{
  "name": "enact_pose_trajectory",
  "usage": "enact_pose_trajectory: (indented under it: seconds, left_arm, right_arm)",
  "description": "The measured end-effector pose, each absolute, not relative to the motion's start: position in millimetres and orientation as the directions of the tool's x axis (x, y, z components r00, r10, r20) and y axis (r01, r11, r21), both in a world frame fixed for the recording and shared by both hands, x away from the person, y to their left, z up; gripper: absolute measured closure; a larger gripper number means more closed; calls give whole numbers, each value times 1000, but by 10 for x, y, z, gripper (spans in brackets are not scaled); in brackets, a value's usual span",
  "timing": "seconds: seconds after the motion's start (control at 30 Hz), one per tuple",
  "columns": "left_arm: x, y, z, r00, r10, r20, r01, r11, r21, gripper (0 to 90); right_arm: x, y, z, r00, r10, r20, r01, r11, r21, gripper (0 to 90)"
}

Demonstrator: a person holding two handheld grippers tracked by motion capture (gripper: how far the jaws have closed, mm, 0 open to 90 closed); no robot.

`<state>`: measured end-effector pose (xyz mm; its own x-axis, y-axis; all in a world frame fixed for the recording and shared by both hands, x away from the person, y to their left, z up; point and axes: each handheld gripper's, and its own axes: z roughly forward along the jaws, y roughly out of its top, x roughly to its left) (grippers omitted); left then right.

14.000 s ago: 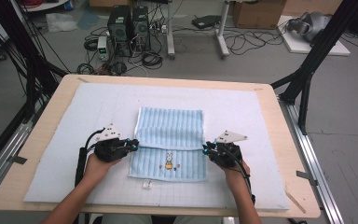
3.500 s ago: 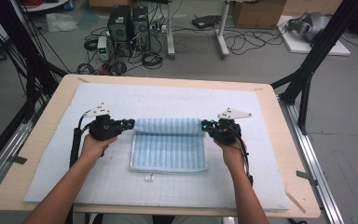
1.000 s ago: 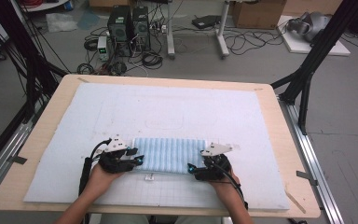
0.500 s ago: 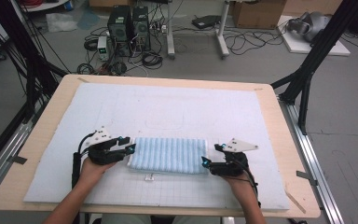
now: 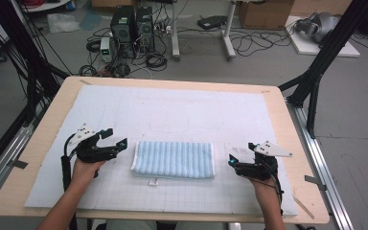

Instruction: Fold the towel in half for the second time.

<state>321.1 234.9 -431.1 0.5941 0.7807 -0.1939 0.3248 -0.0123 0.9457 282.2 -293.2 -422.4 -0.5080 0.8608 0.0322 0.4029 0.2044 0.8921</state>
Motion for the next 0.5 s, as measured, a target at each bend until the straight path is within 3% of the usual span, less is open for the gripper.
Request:
enact_pose_trajectory:
  seconds: [0.5]
  left_arm:
    - [3146, 2451, -4293, 597, 784, -169, 304, -26, 952, 196]
  right_arm:
    - [2760, -2971, -4177, -469, 883, 17, 393, 191, 900, 107]
